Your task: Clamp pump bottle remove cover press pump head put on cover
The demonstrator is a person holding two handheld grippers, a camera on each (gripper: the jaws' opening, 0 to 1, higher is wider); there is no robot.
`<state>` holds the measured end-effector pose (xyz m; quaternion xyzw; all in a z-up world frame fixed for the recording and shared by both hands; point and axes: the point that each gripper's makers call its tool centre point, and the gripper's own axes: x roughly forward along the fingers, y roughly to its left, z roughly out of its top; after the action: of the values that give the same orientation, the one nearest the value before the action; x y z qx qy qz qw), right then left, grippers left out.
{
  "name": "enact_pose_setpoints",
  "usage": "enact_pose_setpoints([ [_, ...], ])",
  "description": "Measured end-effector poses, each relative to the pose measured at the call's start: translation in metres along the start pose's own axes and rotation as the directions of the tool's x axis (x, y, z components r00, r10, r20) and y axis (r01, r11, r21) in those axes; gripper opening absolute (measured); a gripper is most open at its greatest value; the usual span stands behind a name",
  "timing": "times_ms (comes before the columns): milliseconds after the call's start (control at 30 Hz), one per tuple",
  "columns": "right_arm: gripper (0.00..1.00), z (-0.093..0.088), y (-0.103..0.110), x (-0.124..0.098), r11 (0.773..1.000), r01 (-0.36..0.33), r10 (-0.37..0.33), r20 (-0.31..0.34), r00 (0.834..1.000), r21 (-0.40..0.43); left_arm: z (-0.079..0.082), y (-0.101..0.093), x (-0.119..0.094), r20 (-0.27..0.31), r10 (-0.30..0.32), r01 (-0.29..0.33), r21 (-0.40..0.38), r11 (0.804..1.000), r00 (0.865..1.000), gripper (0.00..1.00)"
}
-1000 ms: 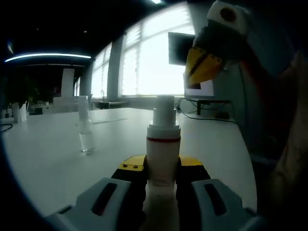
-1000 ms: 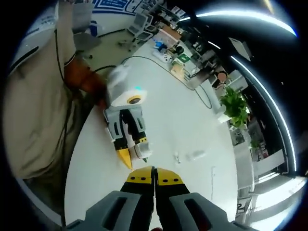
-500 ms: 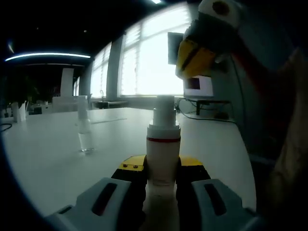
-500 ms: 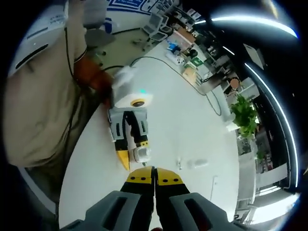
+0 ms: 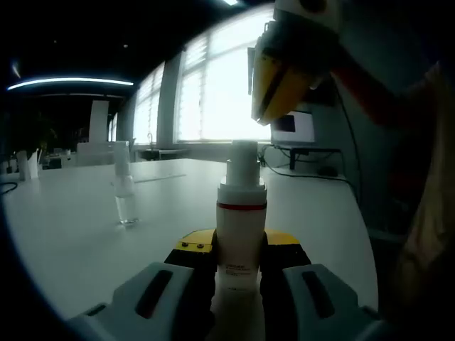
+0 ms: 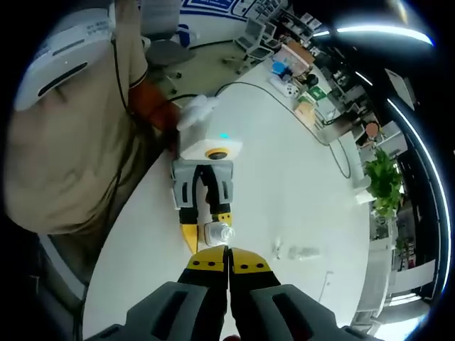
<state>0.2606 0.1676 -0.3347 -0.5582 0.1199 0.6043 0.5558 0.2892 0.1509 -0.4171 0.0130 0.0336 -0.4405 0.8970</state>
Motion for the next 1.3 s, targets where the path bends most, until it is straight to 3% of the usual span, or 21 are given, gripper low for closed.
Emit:
enact_pose_setpoints([
  [300, 0.0, 0.009, -0.001, 0.009, 0.996, -0.066, 0.066, -0.007, 0.998, -0.058, 0.0, -0.001, 0.0, 0.0, -0.003, 0.003, 0.002, 1.0, 1.0, 0.14],
  [867, 0.0, 0.008, -0.001, 0.017, 0.992, -0.123, 0.123, 0.012, 0.992, -0.019, 0.0, -0.004, 0.001, -0.001, -0.01, 0.01, 0.006, 1.0, 1.0, 0.14],
  [1300, 0.0, 0.004, 0.0, 0.015, 0.989, -0.147, 0.147, -0.018, 0.989, -0.028, -0.001, -0.004, 0.001, 0.0, -0.012, 0.012, 0.004, 1.0, 1.0, 0.14],
])
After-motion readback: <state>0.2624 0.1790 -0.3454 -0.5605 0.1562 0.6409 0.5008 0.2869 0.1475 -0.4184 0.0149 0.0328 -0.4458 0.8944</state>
